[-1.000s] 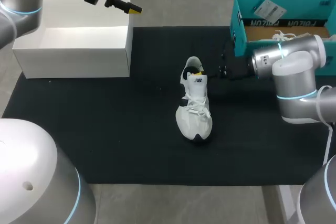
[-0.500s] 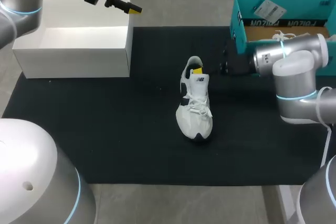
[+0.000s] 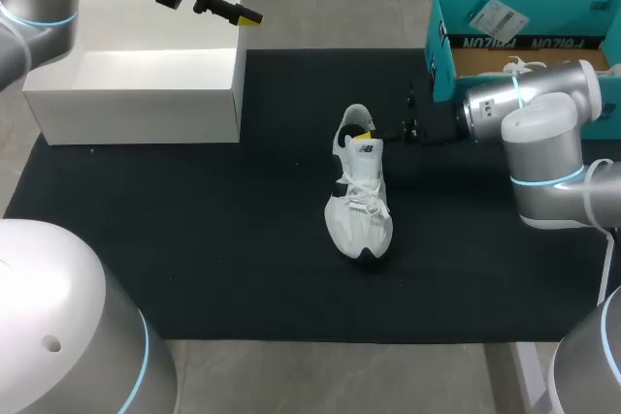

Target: Take the shoe out of the shoebox, open the shoe tongue, remove and reinsert the insole, then place the shoe into the shoebox

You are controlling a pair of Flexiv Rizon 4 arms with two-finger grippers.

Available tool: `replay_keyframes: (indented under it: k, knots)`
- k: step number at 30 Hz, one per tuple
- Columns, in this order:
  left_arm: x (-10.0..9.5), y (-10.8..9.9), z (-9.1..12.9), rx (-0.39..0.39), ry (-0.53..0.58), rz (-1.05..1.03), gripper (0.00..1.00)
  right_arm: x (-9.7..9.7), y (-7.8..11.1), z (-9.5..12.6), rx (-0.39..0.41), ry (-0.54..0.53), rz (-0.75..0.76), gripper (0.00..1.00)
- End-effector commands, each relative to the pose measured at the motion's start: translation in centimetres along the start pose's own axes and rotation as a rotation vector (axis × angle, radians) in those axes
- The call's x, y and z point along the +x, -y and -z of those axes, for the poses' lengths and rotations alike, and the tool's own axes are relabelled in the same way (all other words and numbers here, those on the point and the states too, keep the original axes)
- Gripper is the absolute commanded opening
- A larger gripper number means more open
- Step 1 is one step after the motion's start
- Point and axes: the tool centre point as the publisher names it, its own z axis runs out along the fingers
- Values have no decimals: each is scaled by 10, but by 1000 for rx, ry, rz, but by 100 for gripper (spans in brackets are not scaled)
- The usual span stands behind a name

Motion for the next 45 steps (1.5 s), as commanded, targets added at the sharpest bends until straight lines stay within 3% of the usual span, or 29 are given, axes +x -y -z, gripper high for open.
replay_keyframes:
  k: [1,4,6,22,30,35,36,37,38,39,45]
  knots:
    - [0,-1,0,2,-3,-1,100,1,5,-3,6,0,-3,0]
    - [0,-1,0,2,-3,-1,100,1,-1,0,-19,19,20,0]
    - [0,-1,0,2,-3,-1,100,0,-5,3,-29,28,31,100]
    - [0,-1,0,2,-3,-1,100,7,-30,13,-53,71,89,100]
    - [0,-1,0,2,-3,-1,100,22,-50,31,-133,164,104,100]
    - [0,-1,0,2,-3,-1,100,36,-53,39,-57,253,48,100]
    - [0,-1,0,2,-3,-1,100,38,-52,41,-49,269,27,80]
    - [0,-1,0,2,-3,-1,100,40,-51,43,-27,288,7,47]
    - [0,-1,0,2,-3,-1,100,42,-50,45,-21,301,0,32]
    - [0,-1,0,2,-3,-1,100,43,-50,47,-5,316,-11,3]
    - [0,-1,0,2,-3,-1,100,53,-53,60,96,429,-83,0]
